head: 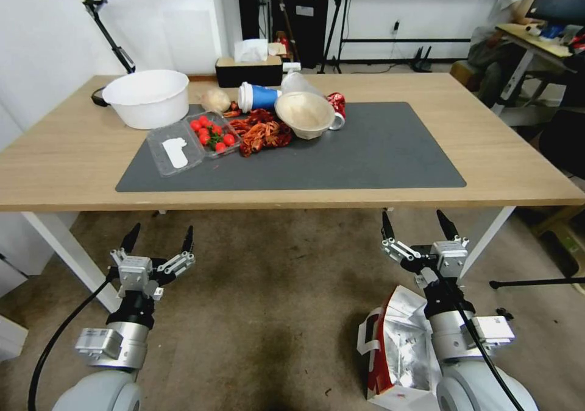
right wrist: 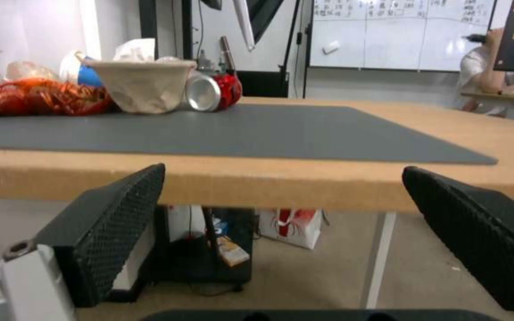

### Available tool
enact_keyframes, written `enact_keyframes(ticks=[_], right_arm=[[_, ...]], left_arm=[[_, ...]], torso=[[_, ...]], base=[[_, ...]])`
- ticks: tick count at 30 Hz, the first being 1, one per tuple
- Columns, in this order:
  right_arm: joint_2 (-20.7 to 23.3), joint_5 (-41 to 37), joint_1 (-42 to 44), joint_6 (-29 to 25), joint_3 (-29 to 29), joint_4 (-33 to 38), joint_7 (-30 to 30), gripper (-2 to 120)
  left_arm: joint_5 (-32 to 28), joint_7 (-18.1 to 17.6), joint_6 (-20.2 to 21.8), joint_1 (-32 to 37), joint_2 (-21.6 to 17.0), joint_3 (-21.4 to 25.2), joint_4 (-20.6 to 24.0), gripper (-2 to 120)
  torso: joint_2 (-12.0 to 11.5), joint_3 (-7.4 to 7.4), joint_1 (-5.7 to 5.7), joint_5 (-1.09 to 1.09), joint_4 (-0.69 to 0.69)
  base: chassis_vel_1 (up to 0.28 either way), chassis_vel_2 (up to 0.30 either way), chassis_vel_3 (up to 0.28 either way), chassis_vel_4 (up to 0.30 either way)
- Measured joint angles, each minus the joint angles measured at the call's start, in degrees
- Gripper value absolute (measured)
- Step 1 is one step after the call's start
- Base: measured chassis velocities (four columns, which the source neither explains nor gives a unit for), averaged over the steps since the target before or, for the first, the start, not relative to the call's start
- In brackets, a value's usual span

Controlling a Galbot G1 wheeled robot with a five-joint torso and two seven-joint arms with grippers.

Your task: Pick up the food delivery bag from the floor and place it on the table.

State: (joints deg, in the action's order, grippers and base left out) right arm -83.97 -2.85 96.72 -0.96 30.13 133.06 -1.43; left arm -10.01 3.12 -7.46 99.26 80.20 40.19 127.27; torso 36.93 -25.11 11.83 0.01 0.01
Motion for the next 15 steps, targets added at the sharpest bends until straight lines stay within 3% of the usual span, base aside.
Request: enact_keyframes(ticks=[15], right_arm=[[-0.23,0.01,0.34,-0.29,0.17,0.4,0.13,100]], left_arm=[[0.28,0.44,-0.31,-0.14,0.19,-0.36,-0.28,99]], torso=[[-3.63,2.21,-1.41,-0.01,0.0]], base=[[0.0,0.0,0.0,0.0]])
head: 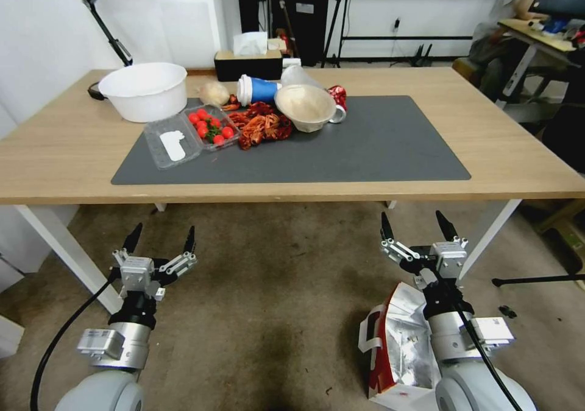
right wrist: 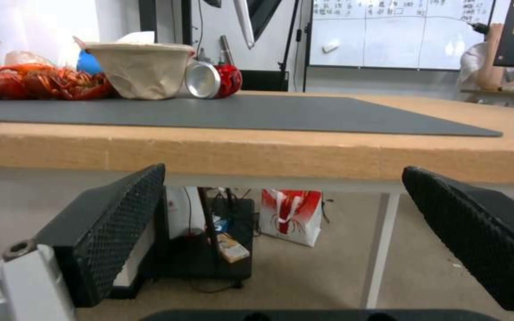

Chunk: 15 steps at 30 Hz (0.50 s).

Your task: Pick up the food delivery bag from the floor and place it on the table.

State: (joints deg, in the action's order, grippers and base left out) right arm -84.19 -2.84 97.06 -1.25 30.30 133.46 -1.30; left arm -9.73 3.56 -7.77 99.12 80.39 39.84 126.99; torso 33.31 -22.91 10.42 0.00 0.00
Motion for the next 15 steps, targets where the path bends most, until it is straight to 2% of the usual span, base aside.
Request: enact_keyframes(ticks=[15], right_arm=[[0.17,-0.67,-0.17,-0.06,-0.01,-0.17,0.04,100]], left_arm=[[0.75,0.2,-0.23,0.38,-0.09,-0.18,0.15,99]], torso=[[-3.51,2.18,-1.33,0.0,0.0]], base=[[0.0,0.0,0.0,0.0]])
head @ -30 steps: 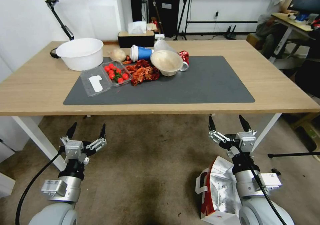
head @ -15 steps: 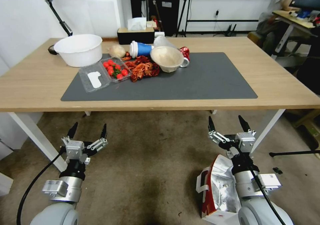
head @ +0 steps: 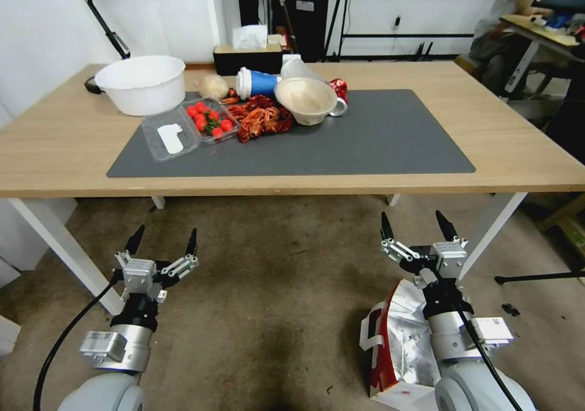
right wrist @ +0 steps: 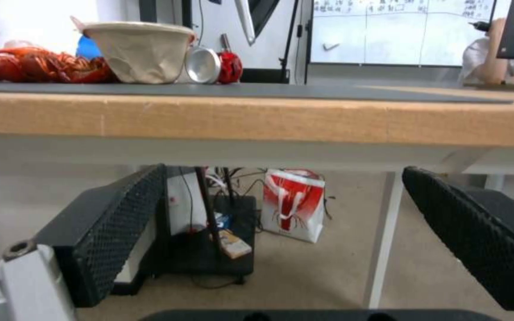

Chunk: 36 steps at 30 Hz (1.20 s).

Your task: Pick up the food delivery bag from the floor and place it on the table.

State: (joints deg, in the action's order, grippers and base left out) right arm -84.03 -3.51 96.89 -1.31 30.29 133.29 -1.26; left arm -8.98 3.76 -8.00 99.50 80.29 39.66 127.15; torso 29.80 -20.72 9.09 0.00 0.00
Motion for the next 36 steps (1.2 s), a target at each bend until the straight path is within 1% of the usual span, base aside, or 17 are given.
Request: enact_keyframes(ticks=[8,11,17,20,23,28,29,36], right_arm=[[-0.37,-0.77,-0.13,0.02,-0.17,-0.84,0.2,100],[-0.41,-0.82,-0.14,0.05,-0.25,-0.96,0.21,100],[-0.51,-1.02,-0.36,0.12,-0.34,-1.4,0.3,100],[-0.62,-1.03,-0.46,0.13,-0.34,-1.48,0.3,100],[-0.93,-1.03,-0.62,0.02,-0.34,-1.91,0.28,100],[-1.08,-1.01,-0.65,-0.25,-0.36,-2.07,0.27,100],[-1.17,-1.01,-0.67,-0.37,-0.36,-2.07,0.26,100],[-0.59,-1.65,-0.9,-0.25,0.12,-1.66,0.24,100]], left_arm=[[0.0,0.0,0.0,0.04,-0.37,0.19,0.19,99],[0.0,0.0,0.0,0.04,-0.41,0.19,0.19,99],[0.0,0.23,0.0,-0.07,-0.33,0.19,0.14,99],[0.0,0.31,0.0,-0.09,-0.28,0.18,0.11,99],[0.07,0.43,0.0,-0.09,-0.16,0.16,0.07,99],[0.14,0.45,0.0,-0.03,-0.03,0.16,0.09,99],[0.15,0.47,0.0,0.01,0.03,0.15,0.17,99],[0.08,0.68,0.18,-0.06,-0.09,0.34,0.5,99]], torso=[[-1.92,1.2,-0.73,0.0,0.0],[-2.31,1.42,-0.89,0.0,0.0],[-4.11,2.64,-1.47,0.0,0.0],[-4.47,2.88,-1.59,0.0,0.0],[-5.6,3.6,-1.99,0.0,0.0],[-6.31,4.05,-2.25,0.0,0.0],[-6.75,4.34,-2.4,0.0,0.0],[-8.23,5.34,-2.87,0.0,0.0]], base=[[0.0,0.0,0.0,0.0],[0.0,0.0,0.0,0.0],[0.0,0.0,0.0,0.0],[0.0,0.0,0.0,0.0],[0.0,0.0,0.0,0.0],[0.0,0.0,0.0,0.0],[0.0,0.0,0.0,0.0],[0.0,0.0,0.0,0.0]])
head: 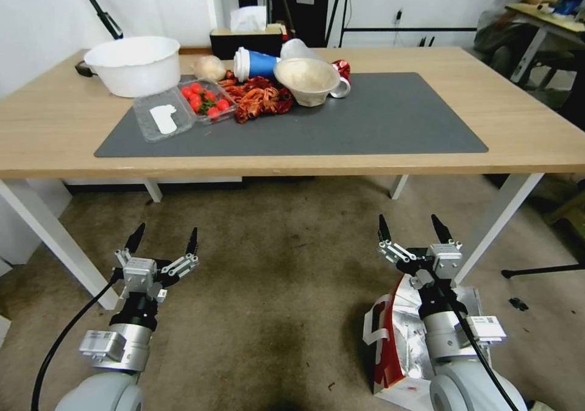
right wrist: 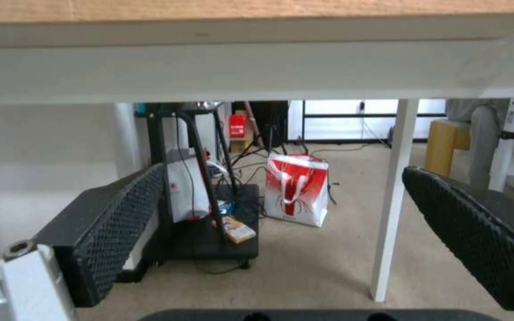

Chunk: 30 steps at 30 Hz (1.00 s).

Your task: Pick up the food delivery bag from the floor and place it on the table.

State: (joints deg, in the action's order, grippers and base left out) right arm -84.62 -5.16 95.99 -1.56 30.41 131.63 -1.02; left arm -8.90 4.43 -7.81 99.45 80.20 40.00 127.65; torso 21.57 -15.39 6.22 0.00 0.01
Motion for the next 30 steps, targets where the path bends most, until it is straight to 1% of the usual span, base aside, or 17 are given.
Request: enact_keyframes(ticks=[8,15,24,30], right_arm=[[-0.08,-0.13,-0.04,0.24,0.13,0.29,-0.08,100],[-0.12,-0.1,-0.08,0.35,0.05,0.35,-0.06,100],[-0.06,-0.27,-0.51,0.36,-0.03,-0.08,0.1,100],[-0.05,-0.51,-0.51,0.29,0.02,0.0,0.13,100]], left_arm=[[-0.19,0.18,0.18,-0.49,-0.06,0.09,0.05,99],[-0.17,0.31,0.26,-0.47,0.13,0.01,0.25,99],[-0.04,0.4,0.35,-0.31,0.39,0.06,0.55,99],[0.01,0.46,0.31,-0.22,0.68,0.16,0.3,99]], torso=[[-1.9,1.31,-0.6,0.0,0.0],[-2.87,1.97,-0.92,0.0,0.0],[-5.27,3.68,-1.6,0.01,0.0],[-6.4,4.44,-1.97,0.01,0.0]], base=[[0.0,0.0,0.0,0.0],[0.0,0.0,0.0,0.0],[0.0,0.0,0.0,0.0],[0.0,0.0,0.0,0.0]])
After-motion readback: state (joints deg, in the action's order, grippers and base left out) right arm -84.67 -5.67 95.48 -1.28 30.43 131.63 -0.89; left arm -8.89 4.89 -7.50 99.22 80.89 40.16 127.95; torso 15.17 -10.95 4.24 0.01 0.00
